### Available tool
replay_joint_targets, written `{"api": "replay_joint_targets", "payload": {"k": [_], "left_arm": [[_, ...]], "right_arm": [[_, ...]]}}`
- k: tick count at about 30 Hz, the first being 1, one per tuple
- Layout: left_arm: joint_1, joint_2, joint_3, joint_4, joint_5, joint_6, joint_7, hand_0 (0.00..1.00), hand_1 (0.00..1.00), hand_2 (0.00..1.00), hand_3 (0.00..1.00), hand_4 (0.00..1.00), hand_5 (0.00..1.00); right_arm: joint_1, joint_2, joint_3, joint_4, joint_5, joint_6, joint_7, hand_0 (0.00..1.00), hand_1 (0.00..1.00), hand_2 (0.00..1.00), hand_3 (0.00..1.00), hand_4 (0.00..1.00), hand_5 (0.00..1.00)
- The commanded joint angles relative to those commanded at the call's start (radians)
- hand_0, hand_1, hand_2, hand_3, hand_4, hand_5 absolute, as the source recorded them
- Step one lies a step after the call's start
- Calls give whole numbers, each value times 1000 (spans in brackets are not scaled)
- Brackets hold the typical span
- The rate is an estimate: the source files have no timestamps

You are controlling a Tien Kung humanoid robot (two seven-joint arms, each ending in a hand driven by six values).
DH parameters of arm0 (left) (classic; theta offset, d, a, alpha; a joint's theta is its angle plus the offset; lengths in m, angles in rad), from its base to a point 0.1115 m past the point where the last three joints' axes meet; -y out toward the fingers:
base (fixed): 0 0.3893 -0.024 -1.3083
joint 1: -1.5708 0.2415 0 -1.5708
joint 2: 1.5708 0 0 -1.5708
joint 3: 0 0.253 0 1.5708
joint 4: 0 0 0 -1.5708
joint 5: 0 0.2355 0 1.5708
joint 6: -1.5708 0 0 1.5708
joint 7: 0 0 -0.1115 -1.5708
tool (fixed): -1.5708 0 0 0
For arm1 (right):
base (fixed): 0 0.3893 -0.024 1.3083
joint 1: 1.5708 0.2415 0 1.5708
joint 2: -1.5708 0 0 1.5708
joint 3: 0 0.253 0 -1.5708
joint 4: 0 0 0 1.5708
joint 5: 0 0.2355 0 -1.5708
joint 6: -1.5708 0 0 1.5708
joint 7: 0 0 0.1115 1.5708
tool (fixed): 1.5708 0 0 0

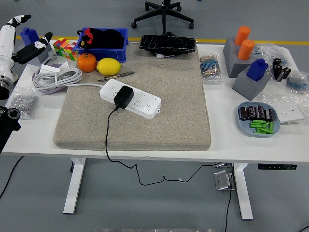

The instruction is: Press the white button,pick up the black plug,place it near the board,insert it into the board

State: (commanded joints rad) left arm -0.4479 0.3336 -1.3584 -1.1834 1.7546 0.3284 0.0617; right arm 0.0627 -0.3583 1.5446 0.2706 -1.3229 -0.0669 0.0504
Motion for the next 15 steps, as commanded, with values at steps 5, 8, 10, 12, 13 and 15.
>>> {"api": "replay_joint_targets", "payload": {"k": [5,8,10,12,13,15], "left_arm": [[-2,-2,1,-13,1,-6,7,941,935,873,850,848,627],[-2,-3,-6,-17,0,-9,9,941,933,870,849,839,643],[0,-4,-8,-19,1,-10,10,941,933,870,849,839,643],[2,-4,-10,-21,1,-11,11,941,933,870,849,839,643],[3,-5,-11,-22,1,-12,12,941,933,870,849,839,643],[3,-7,-12,-23,2,-14,14,939,924,864,847,838,645]], "right_arm": [[-3,10,31,1,-15,1,0,668,598,562,576,625,332],[1,10,34,0,-15,0,0,668,599,563,576,626,333],[2,9,33,0,-12,0,0,668,599,563,576,626,333],[0,9,35,0,-12,0,0,668,599,563,576,626,333],[0,10,37,-1,-13,0,0,668,599,563,576,626,333],[-1,11,42,-3,-15,0,0,669,599,562,576,626,333]]}}
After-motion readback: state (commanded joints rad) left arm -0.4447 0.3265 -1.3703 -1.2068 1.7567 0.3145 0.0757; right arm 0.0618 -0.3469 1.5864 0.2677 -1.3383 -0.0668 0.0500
